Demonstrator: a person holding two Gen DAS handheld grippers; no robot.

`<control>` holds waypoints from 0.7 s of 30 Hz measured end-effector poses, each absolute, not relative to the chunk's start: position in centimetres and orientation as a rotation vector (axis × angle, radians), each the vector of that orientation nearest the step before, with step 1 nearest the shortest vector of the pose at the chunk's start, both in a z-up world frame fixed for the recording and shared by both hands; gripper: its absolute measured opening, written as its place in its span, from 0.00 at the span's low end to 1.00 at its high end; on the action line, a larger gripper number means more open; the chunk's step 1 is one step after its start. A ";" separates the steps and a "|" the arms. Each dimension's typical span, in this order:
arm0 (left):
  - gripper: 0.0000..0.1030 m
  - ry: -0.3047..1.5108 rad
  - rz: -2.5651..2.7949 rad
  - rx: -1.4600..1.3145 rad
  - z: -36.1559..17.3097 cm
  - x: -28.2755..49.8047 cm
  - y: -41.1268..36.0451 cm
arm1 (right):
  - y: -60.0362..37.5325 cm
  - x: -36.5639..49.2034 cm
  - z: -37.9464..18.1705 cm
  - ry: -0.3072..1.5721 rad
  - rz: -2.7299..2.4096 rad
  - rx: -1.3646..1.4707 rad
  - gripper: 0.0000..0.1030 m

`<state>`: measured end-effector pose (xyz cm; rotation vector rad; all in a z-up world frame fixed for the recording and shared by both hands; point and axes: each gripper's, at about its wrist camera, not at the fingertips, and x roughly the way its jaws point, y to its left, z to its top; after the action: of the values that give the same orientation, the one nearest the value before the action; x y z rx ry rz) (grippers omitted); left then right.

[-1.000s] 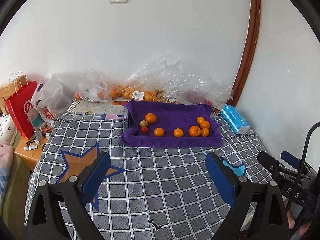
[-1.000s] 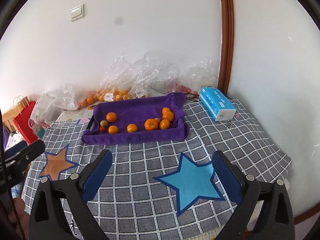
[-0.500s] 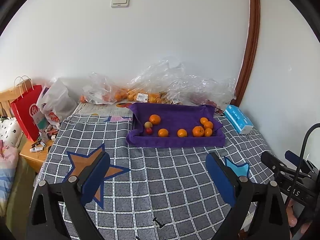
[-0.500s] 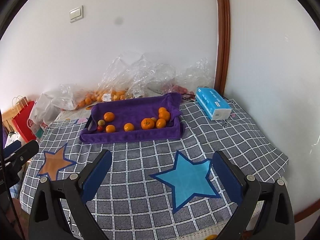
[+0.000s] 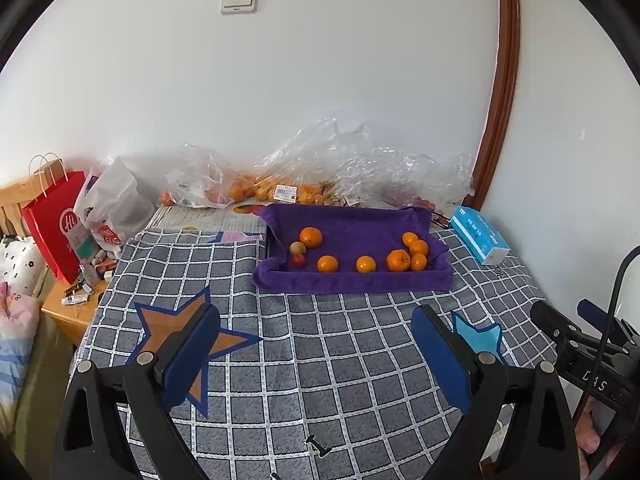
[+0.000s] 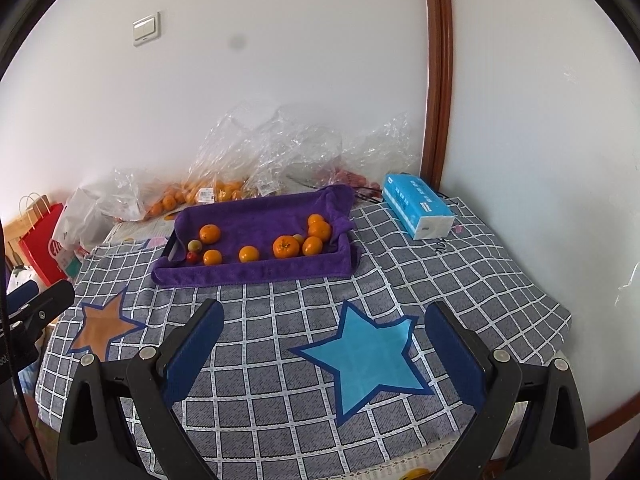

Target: Organize fruits

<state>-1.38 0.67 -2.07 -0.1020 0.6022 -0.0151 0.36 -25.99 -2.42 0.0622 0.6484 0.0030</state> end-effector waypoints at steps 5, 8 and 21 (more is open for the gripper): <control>0.94 0.603 -0.018 -0.102 -2.0 -1.4 0.7 | -25.9 0.3 -2.3 0.645 0.003 0.060 0.97; 0.94 0.601 -0.014 -0.101 -2.0 -1.4 0.6 | -25.9 0.3 -2.2 0.643 0.000 0.056 0.97; 0.94 0.595 -0.015 -0.101 -1.7 -1.6 0.6 | -25.8 0.3 -2.0 0.640 0.000 0.057 0.97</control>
<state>-1.59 0.56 -1.71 -0.1006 0.5949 -0.0148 0.25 -25.79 -2.02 0.0575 0.6401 0.0002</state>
